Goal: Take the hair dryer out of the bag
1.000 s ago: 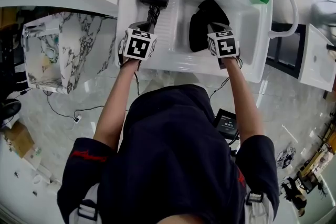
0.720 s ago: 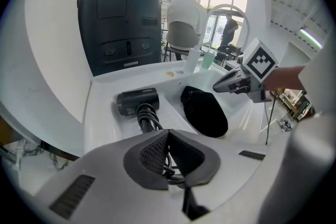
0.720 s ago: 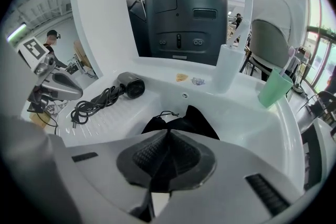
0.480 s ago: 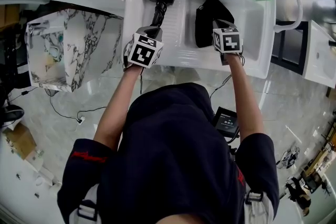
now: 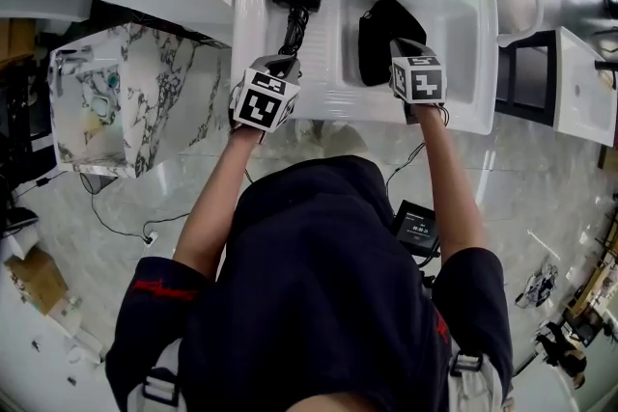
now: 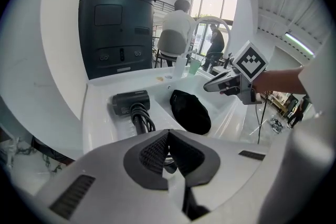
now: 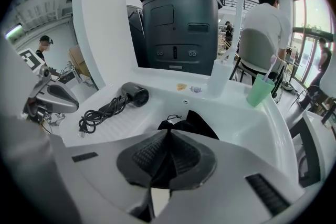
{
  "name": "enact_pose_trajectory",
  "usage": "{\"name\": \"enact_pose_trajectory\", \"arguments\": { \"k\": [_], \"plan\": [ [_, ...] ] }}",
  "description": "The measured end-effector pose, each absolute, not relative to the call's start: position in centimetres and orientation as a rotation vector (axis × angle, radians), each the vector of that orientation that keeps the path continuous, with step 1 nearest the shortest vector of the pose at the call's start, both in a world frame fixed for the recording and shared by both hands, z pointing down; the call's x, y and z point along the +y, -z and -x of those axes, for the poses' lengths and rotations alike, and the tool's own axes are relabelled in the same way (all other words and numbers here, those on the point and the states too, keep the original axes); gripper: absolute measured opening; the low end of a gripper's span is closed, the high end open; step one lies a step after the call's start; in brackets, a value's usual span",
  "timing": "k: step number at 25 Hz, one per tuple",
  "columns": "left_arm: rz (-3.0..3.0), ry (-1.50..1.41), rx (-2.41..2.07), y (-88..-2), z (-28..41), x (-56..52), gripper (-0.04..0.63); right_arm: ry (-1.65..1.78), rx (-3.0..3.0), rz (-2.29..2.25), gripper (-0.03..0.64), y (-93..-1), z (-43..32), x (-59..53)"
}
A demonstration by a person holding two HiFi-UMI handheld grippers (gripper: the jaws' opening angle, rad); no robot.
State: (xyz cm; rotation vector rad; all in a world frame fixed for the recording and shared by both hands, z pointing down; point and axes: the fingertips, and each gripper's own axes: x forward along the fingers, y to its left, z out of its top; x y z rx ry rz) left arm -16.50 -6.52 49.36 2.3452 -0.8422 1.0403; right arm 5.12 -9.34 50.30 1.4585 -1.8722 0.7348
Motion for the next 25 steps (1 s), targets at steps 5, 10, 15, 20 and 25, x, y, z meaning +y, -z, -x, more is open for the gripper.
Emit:
{"name": "enact_pose_trajectory", "arguments": {
  "k": [5,10,15,20,25],
  "plan": [
    [-2.412,-0.975,-0.828,-47.8,16.6,-6.0,0.014,-0.687,-1.904,-1.506,0.041,-47.8,-4.1,-8.4],
    [-2.478,-0.885,-0.835,-45.4,16.4,-5.4,0.014,-0.663,-1.974,-1.551,0.041,-45.1,-2.6,-7.0],
    [-2.559,-0.819,-0.836,-42.6,15.3,-5.2,0.014,-0.609,-2.05,-1.563,0.041,-42.0,-1.2,-6.0],
    [-2.614,-0.755,-0.831,-40.0,13.6,-5.1,0.014,-0.538,-2.119,-1.602,0.04,-38.4,-1.2,-5.5],
    [-2.655,-0.689,-0.858,-36.8,12.2,-4.5,0.014,-0.491,-2.197,-1.623,0.04,-34.8,-1.4,-4.2]
  ]
}}
